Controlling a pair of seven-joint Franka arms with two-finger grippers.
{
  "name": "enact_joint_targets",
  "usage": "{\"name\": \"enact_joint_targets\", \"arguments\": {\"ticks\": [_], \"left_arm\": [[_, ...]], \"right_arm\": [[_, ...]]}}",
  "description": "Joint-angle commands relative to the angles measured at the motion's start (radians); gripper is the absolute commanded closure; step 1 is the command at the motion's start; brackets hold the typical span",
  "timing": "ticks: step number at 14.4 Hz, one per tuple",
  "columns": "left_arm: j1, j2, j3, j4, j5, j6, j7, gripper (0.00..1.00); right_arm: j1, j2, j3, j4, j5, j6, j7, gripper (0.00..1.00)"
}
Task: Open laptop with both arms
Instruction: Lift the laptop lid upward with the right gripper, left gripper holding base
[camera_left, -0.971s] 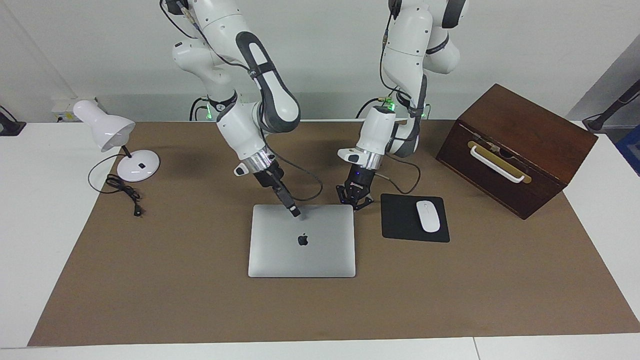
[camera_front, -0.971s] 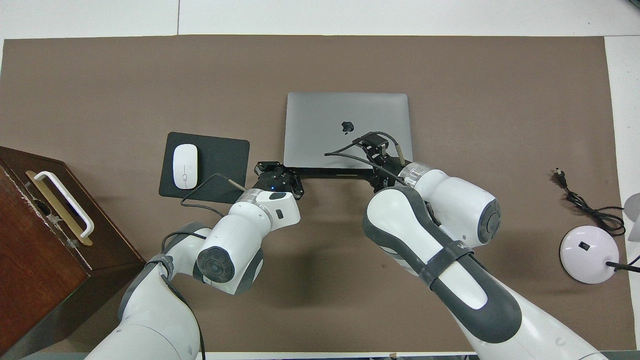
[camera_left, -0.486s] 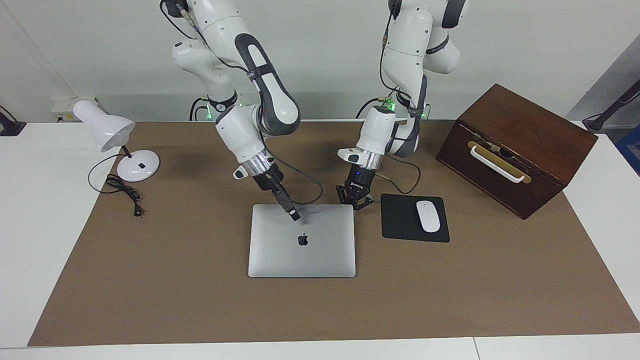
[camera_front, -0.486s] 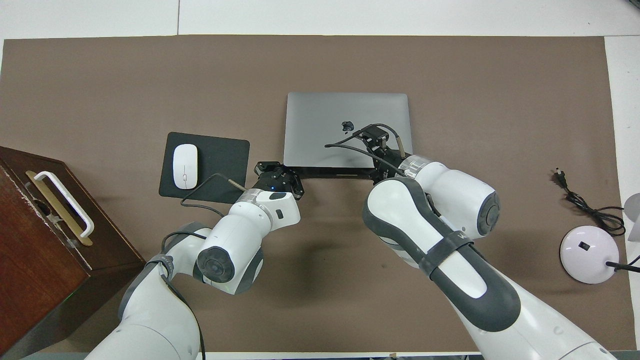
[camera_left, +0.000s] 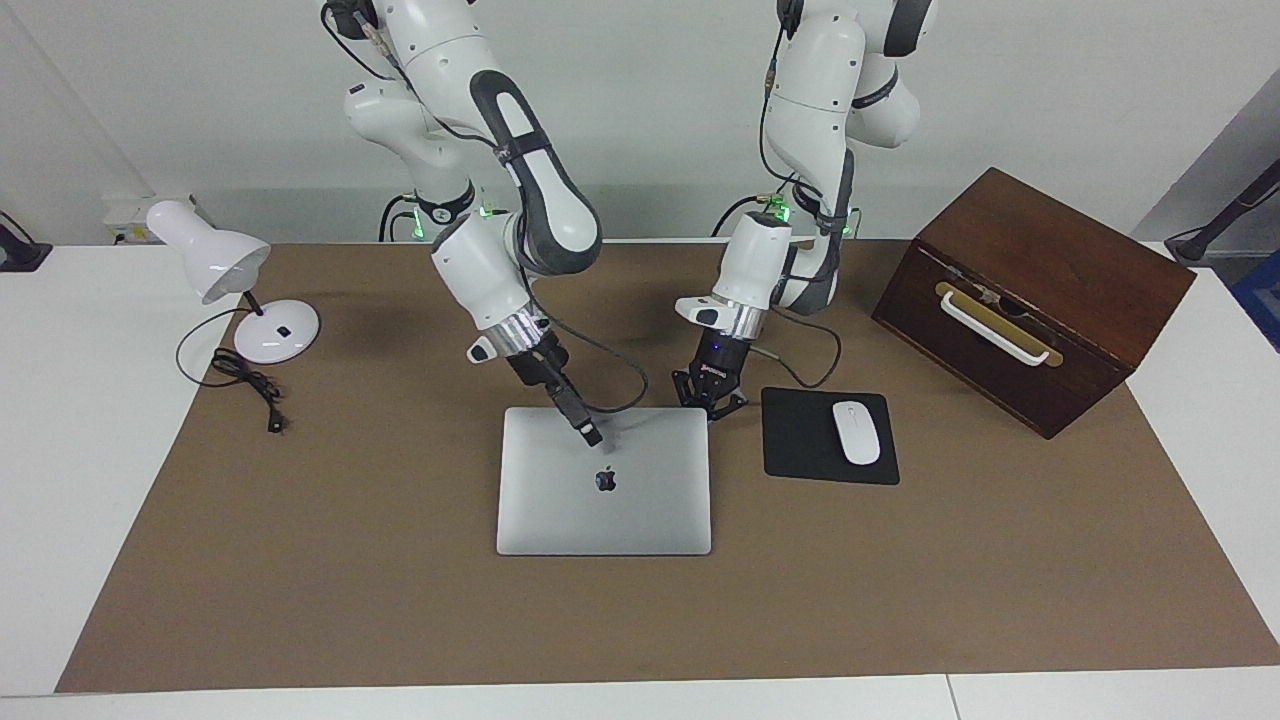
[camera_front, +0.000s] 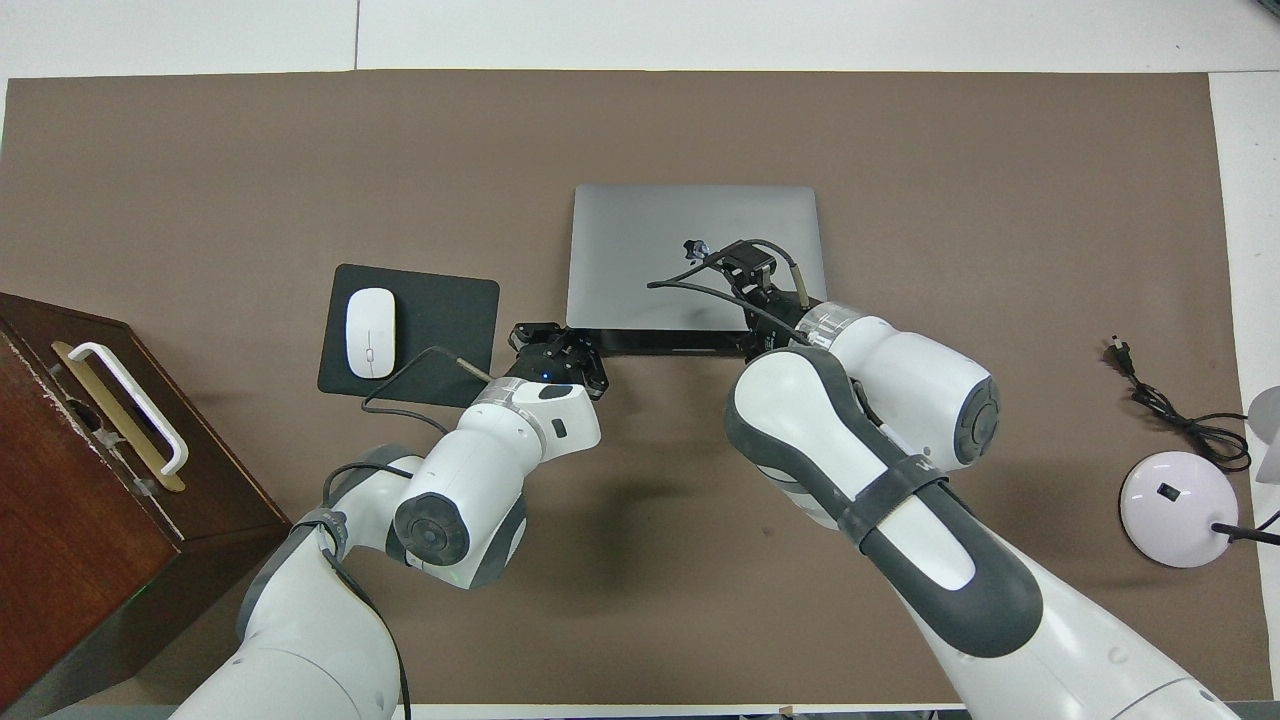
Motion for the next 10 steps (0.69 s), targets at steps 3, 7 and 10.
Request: {"name": "enact_joint_targets", "arguments": {"ticks": [3, 7, 10], "left_arm": [[0.002, 0.039, 0.004, 0.022, -0.004, 0.014, 0.021, 1.0], [0.002, 0.041, 0.004, 0.022, -0.002, 0.014, 0.021, 1.0], [0.002, 0.041, 0.004, 0.022, -0.001, 0.014, 0.021, 1.0]], "right_arm": [[-0.034, 0.037, 0.013, 0.072, 0.031, 0.005, -0.056, 0.0], [-0.052, 0.039, 0.013, 0.102, 0.031, -0.004, -0.056, 0.0], [-0.054, 0.039, 0.013, 0.118, 0.028, -0.005, -0.056, 0.0]]}}
